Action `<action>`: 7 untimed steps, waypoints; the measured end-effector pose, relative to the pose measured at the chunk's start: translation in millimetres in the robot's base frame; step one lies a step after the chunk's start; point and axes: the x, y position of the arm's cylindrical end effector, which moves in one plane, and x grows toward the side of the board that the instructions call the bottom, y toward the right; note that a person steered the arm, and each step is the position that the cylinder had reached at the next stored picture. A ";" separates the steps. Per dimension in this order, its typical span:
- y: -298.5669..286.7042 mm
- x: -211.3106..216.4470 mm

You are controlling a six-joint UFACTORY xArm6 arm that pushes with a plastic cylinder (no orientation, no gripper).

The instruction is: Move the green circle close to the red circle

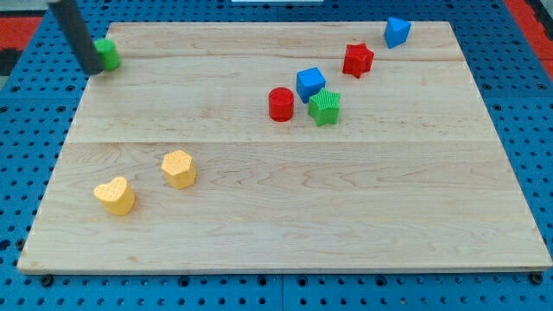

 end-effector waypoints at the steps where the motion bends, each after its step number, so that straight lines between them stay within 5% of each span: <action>1: -14.1 -14.9; 2: -20.4 -20.9; 3: 33.7 -43.8; 4: 76.0 -17.7; 6: 20.0 -72.9; 7: 76.4 -88.3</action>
